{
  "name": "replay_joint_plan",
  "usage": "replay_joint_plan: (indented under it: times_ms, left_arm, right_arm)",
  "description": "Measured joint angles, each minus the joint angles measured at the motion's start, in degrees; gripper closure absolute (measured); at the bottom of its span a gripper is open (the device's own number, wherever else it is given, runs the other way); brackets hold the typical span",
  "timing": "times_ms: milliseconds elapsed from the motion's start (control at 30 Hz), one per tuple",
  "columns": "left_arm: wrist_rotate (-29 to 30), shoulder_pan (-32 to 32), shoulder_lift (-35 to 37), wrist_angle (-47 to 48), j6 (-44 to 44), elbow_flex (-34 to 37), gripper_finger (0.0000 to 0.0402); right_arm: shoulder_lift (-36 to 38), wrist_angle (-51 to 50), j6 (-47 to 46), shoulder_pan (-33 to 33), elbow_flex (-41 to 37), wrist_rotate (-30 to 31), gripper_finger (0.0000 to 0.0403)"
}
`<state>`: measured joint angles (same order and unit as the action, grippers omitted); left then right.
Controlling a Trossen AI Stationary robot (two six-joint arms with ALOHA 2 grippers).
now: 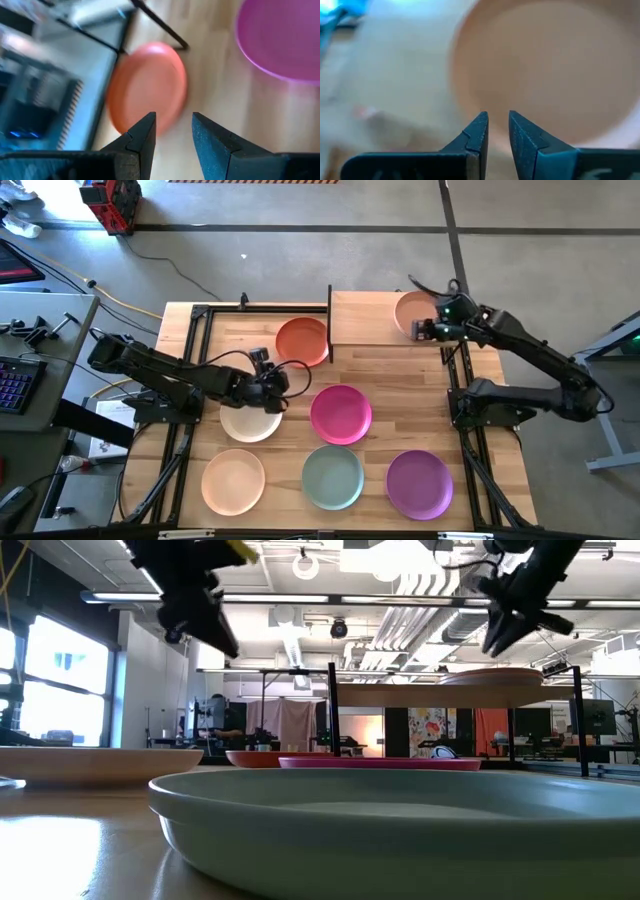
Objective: Place and stack plates onto a shelf
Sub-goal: Stack the peach plate on top of the light orange plate on the shelf
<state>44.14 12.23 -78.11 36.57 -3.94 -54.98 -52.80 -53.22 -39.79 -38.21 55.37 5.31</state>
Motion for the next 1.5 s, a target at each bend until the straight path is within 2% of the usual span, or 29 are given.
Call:
replay_joint_plan:
  times_ms: [133, 367, 567, 733, 967, 1200, 1500]
  left_arm:
    - [-6.5, 0.0, 0.0, 6.8, -8.5, 0.0, 0.0286]
    - [-15.0, 0.0, 0.0, 10.3, -16.6, 0.0, 0.0286]
    - [-24.6, 2.5, 0.0, 10.3, -17.0, 0.0, 0.0286]
    - [-28.0, 7.3, 0.0, 10.4, -13.9, 0.0, 0.0286]
    - [-30.2, 14.1, 0.0, 10.4, -9.8, 0.0, 0.0286]
    - [-34.0, 19.0, 0.0, 9.9, -9.4, 0.3, 0.0286]
    - [-37.7, 21.2, 0.0, 3.1, -9.3, 6.6, 0.0286]
  right_arm:
    - [0.0, 2.9, 1.3, 5.1, 0.0, -6.0, 0.0348]
    - [-0.1, 5.5, 1.2, 17.8, 0.0, -6.5, 0.0347]
    - [-0.4, 7.8, -1.0, 28.7, 0.0, 1.5, 0.0347]
    - [-2.0, 11.0, -1.3, 35.5, 0.0, 3.9, 0.0347]
    - [-7.4, 15.4, -1.1, 41.2, 0.0, 6.6, 0.0347]
    - [-12.7, 18.8, -1.1, 45.2, 0.0, 6.6, 0.0347]
    - [-15.9, 22.5, -0.2, 47.8, 0.0, 6.5, 0.0347]
